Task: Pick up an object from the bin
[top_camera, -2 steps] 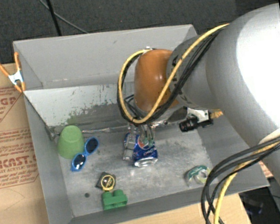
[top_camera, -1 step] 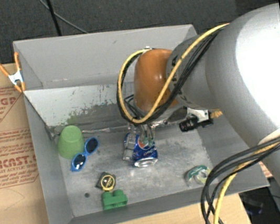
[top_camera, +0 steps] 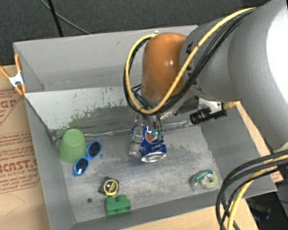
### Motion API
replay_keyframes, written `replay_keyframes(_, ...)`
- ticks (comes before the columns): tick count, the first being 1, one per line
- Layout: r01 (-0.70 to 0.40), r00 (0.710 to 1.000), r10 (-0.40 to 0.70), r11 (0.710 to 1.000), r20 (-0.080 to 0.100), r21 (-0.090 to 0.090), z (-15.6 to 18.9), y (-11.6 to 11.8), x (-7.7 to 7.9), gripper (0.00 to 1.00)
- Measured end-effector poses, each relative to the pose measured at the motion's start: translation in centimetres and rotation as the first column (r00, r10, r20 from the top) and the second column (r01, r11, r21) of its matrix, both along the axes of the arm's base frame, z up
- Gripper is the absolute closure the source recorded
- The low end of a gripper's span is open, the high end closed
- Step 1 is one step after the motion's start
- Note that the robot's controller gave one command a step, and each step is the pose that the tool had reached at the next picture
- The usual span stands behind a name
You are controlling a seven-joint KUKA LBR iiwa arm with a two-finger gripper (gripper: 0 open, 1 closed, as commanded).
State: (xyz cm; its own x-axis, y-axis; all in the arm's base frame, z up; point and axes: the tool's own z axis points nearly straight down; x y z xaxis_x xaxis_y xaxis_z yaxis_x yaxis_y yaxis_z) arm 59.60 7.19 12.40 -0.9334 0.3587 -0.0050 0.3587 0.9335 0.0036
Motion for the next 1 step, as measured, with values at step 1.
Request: replay_keyframes(1,-0.001,1.0,0.001,1.0,0.0,0.0,4.48,0.08,0.13,1.0)
